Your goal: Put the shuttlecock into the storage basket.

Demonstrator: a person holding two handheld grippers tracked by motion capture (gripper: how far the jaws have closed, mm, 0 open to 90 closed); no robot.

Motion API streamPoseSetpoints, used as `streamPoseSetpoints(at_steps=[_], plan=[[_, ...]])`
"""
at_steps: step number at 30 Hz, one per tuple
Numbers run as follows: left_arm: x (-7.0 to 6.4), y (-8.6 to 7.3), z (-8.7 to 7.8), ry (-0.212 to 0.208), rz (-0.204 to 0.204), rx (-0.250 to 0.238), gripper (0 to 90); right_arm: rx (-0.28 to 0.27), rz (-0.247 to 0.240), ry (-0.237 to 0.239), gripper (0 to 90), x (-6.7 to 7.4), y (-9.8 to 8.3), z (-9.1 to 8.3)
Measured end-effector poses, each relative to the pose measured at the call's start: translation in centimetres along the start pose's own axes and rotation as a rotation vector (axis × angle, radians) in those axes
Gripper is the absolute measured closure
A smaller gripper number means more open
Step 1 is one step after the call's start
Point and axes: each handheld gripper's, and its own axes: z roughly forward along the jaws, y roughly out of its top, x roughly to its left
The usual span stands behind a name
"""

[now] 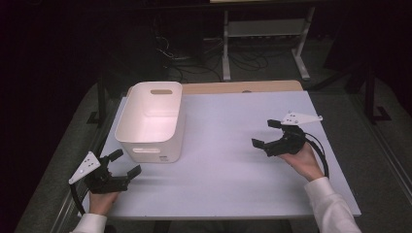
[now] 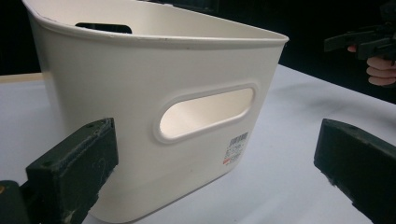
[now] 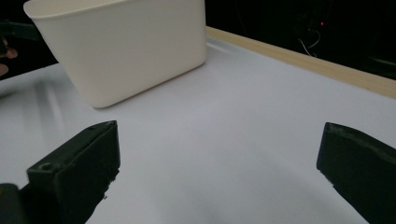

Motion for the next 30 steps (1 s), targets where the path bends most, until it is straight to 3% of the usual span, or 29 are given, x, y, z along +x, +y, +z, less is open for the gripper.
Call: streamPoseSetpoints(at_steps=[22, 30], plan=[[0.0, -0.1, 0.0, 0.005, -0.004, -0.005, 0.0, -0.052, 0.049, -0.085, 0.0, -1.0, -3.8, -4.4], [0.0, -0.1, 0.0, 0.005, -0.001, -0.005, 0.0, -0.08, 0.043, -0.125, 0.0, -1.1, -5.0, -5.7]])
